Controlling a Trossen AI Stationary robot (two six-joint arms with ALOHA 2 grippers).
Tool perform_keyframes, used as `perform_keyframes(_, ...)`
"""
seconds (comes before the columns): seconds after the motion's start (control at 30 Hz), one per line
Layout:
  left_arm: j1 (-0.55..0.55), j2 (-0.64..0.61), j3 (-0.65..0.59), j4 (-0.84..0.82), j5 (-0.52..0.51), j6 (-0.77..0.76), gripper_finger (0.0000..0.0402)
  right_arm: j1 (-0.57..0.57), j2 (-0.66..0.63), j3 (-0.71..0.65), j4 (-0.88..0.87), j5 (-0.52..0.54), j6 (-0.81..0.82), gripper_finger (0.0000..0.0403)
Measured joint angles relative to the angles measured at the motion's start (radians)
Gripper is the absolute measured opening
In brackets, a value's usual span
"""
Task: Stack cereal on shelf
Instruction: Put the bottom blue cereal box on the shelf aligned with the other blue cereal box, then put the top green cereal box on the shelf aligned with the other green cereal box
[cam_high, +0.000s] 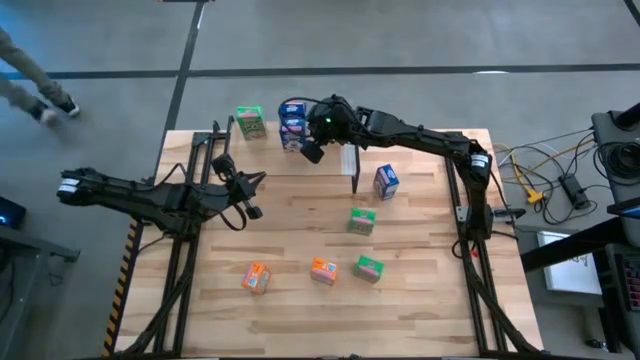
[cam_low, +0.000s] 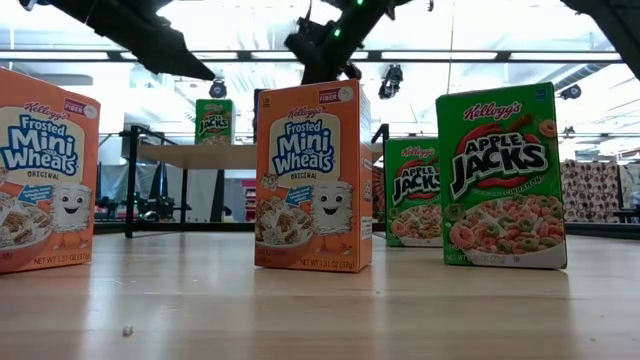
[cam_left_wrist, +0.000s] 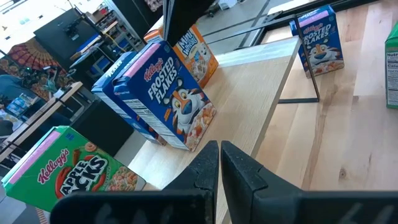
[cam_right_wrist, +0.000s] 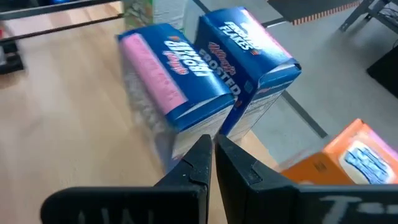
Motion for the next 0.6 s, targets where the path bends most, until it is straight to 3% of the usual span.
perform_keyframes(0.3, 0.0, 0.0, 0.0, 0.003, 0.0, 0.0, 0.0001, 0.095, -0.058, 0.002, -0.187, -0.01, 0.045, 0.0013)
perform_keyframes(0.6, -0.001, 0.0, 0.0, 0.007, 0.0, 0.0, 0.0001, 0.17, -0.066, -0.009, -0.538, -0.277, 0.243, 0.0013)
